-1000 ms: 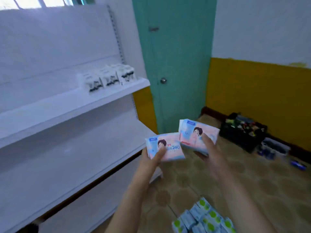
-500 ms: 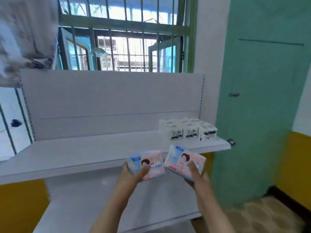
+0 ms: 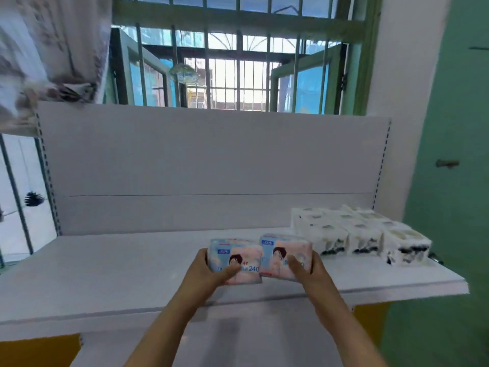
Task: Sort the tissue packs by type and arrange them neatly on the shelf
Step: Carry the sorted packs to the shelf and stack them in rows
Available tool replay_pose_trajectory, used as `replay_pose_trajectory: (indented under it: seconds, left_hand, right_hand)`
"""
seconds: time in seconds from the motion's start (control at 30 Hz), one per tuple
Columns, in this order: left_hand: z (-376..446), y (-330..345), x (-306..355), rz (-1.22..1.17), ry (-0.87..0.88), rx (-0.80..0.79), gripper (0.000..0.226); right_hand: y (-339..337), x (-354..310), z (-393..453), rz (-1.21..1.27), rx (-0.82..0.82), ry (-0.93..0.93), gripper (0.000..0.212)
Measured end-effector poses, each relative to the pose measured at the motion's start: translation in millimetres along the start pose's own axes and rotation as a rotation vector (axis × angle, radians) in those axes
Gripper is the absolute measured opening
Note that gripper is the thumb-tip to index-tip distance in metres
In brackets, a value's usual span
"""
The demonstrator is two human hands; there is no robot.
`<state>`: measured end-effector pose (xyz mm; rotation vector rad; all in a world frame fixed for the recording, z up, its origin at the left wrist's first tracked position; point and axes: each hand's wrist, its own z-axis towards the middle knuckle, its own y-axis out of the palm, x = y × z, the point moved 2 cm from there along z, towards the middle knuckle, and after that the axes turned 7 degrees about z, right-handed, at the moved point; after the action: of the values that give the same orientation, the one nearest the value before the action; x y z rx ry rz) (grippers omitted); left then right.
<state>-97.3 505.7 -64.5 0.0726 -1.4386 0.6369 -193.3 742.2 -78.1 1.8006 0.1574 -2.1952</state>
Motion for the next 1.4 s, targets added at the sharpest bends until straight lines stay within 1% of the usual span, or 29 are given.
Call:
replay_pose_trajectory:
  seconds: [0.07,0.1,0.13,0.17,0.2,0.23,0.27,0.33,0.37,0.43,0.47,0.53,0.6,0.63,0.67,0.7,0.77,0.8,0.83,0.9,0.97,1.07,1.13,1.2,1.3,1.4]
  left_hand:
    - [43,0,-4,0.019,-0.002,0.009,0.049]
    - [62,2,-5,0.033,-0.001,0.006,0.042]
    - [81,3,-6,0.059,-0.007,0.000,0.033]
    - [101,5,-9,0.083,-0.012,-0.003,0.027]
    - [120,6,-13,0.098,-0.014,0.003,0.027]
    - [138,8,-17,0.113,-0.018,0.016,0.028]
    - [155,9,-20,0.124,-0.022,0.028,0.030]
    - [187,10,-31,0.152,-0.049,0.020,0.038]
    - [201,10,-37,0.171,-0.064,0.008,0.040]
    - [228,8,-51,0.238,-0.050,-0.008,0.035]
    - [243,7,-60,0.266,-0.033,-0.003,0.038]
    - [260,9,-72,0.265,-0.047,0.001,0.049]
    - [265,13,-75,0.244,-0.018,0.026,0.051]
    - [265,15,-76,0.215,-0.012,0.050,0.059]
    - [265,15,-78,0.181,-0.017,0.073,0.068]
    - [268,14,-81,0.165,-0.022,0.078,0.075]
    - [269,13,-83,0.169,-0.009,0.077,0.080]
    - [269,12,-83,0.173,-0.003,0.087,0.081]
    - [268,14,-81,0.177,0.015,0.102,0.081]
    - [265,15,-74,0.266,0.096,0.178,0.085]
    - [263,15,-68,0.452,0.198,0.249,0.085]
    - [261,18,-63,0.663,0.345,0.204,0.072]
    - [261,20,-64,0.718,0.397,0.167,0.070]
    - [262,19,-67,0.723,0.379,0.143,0.074]
    - [264,22,-66,0.742,0.348,0.139,0.078]
    - [262,26,-62,0.750,0.317,0.148,0.077]
  right_hand:
    - [6,2,50,-0.040,-0.076,-0.007,0.039]
    - [8,6,74,-0.051,-0.120,0.012,0.037]
    - [10,11,100,-0.068,-0.159,0.034,0.040]
    - [13,16,123,-0.094,-0.194,0.050,0.051]
    - [14,24,148,-0.132,-0.214,0.069,0.064]
    - [16,31,172,-0.179,-0.235,0.088,0.071]
    - [19,38,194,-0.226,-0.262,0.096,0.070]
    - [22,55,236,-0.333,-0.302,0.098,0.058]
    - [24,62,253,-0.362,-0.321,0.091,0.056]
    - [30,77,280,-0.401,-0.320,0.063,0.066]
    - [31,88,291,-0.414,-0.286,0.047,0.072]
    - [37,101,302,-0.369,-0.194,0.007,0.075]
    - [43,100,296,-0.366,-0.085,-0.036,0.067]
    - [44,101,294,-0.388,-0.059,-0.039,0.063]
    - [44,102,293,-0.395,-0.049,-0.042,0.063]
    - [43,102,293,-0.416,-0.037,-0.051,0.068]
    - [42,99,294,-0.489,0.022,-0.137,0.084]
    - [41,97,294,-0.537,0.051,-0.204,0.088]
    - [43,93,293,-0.601,0.068,-0.287,0.087]
    - [48,84,289,-0.733,0.037,-0.436,0.073]
    - [52,83,285,-0.836,-0.054,-0.541,0.063]
    - [54,86,284,-0.932,-0.157,-0.619,0.059]
    - [55,85,285,-0.917,-0.184,-0.605,0.052]
    - [57,83,285,-0.916,-0.204,-0.563,0.048]
    - [60,83,286,-0.949,-0.209,-0.521,0.051]
    - [61,82,285,-1.011,-0.179,-0.510,0.052]
